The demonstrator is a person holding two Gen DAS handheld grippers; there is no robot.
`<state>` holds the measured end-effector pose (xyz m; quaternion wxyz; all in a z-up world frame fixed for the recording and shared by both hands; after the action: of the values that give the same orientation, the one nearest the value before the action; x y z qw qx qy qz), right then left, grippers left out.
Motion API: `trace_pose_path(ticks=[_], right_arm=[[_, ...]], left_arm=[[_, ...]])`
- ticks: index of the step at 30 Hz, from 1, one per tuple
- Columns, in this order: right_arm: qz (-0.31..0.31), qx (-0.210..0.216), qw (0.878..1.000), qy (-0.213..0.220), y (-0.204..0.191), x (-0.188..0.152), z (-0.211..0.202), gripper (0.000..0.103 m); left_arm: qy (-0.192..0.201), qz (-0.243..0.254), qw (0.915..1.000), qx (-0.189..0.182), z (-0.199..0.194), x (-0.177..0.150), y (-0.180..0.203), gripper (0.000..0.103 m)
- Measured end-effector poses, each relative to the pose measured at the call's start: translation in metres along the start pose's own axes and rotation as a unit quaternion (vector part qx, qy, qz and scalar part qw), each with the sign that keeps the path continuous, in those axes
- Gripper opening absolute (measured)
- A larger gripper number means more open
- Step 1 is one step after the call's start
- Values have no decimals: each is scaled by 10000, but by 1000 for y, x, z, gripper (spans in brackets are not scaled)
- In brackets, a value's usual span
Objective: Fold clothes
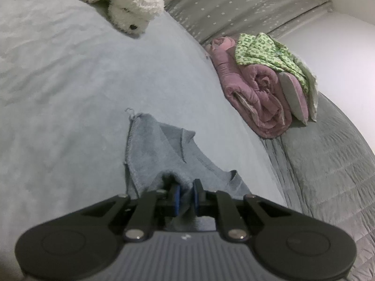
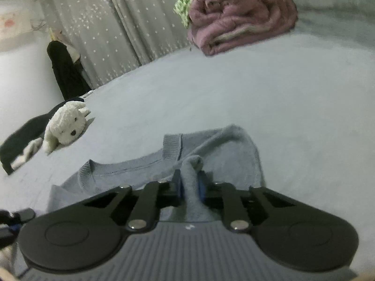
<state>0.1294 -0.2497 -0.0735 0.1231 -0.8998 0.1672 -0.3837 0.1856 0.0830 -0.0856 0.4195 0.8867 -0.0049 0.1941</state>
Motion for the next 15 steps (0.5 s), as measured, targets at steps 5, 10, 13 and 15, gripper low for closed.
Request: trace_pose_path(ticks=[5, 10, 13, 15], right_arm=[[14, 35, 9988, 483, -2, 9, -17, 13], [232, 90, 9968, 755, 7, 20, -27, 13], [277, 119, 9966, 760, 10, 30, -25, 13], [224, 119, 9971, 715, 9, 38, -19, 13]], left_arm=[[103, 210, 9997, -113, -6, 6, 14, 9], [268, 455, 9985, -133, -7, 20, 29, 9], [338, 450, 9984, -101, 1, 33, 32, 9], [373, 455, 9982, -69, 7, 42, 34, 9]])
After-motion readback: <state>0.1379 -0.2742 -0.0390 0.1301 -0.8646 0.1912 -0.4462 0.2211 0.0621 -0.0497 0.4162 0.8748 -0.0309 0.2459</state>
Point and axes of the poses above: each gripper's, at about its wrist camera, not at the fingertips, and z roughly the way its jaws point, y to its right, x to its top, the point moved 5 cm from there along z, roughly the way its jaws point, and after that the axes turned 15 degrees about -y, right-handed, at the moved point
